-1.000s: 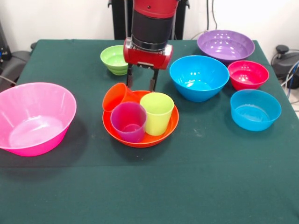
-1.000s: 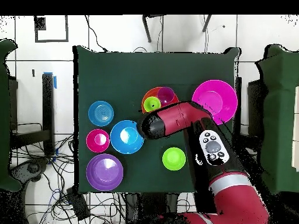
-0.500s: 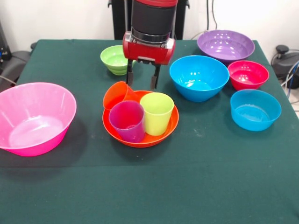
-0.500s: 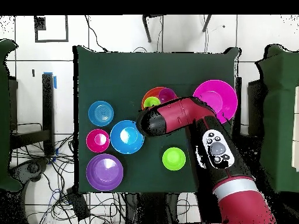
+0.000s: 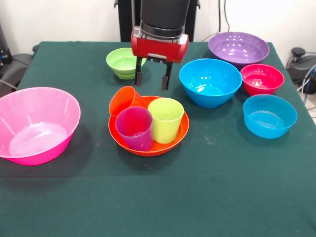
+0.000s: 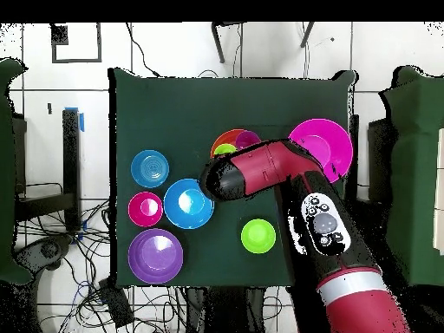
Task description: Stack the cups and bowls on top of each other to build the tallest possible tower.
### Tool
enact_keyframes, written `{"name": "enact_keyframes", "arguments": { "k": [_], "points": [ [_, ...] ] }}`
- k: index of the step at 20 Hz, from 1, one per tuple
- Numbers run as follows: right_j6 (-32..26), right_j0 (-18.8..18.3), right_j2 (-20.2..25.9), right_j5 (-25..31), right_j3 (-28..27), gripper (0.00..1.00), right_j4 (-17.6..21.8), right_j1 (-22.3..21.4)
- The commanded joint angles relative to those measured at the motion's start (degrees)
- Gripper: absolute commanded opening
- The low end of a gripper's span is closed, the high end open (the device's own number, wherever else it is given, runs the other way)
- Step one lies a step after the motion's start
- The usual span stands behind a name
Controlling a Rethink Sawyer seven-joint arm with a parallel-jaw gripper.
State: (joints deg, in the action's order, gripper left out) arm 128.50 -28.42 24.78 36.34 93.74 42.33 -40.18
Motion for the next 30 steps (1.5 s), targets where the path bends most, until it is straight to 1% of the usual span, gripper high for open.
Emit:
{"name": "enact_keyframes", "arguments": {
  "k": [1,8,12,17,20,23,28,30],
  "points": [
    [-17.00,-1.45,3.95,6.90,0.89,1.00,0.16,-0.45],
    [-15.53,-1.29,2.89,3.41,-1.58,1.00,4.09,3.71],
    [-15.11,-0.91,2.16,3.36,-1.43,1.00,4.93,3.11],
    [-13.82,-0.25,1.12,2.33,-2.47,1.00,6.54,4.26],
    [-13.63,0.06,1.12,3.39,-2.65,1.00,6.46,3.55],
    [-12.77,0.24,1.00,3.30,-2.40,1.00,6.76,3.40],
    [-15.39,-1.12,1.88,5.63,-2.36,1.00,5.68,1.37],
    [-16.99,-2.08,2.52,6.67,-1.33,1.00,4.55,-0.35]
  ]
}}
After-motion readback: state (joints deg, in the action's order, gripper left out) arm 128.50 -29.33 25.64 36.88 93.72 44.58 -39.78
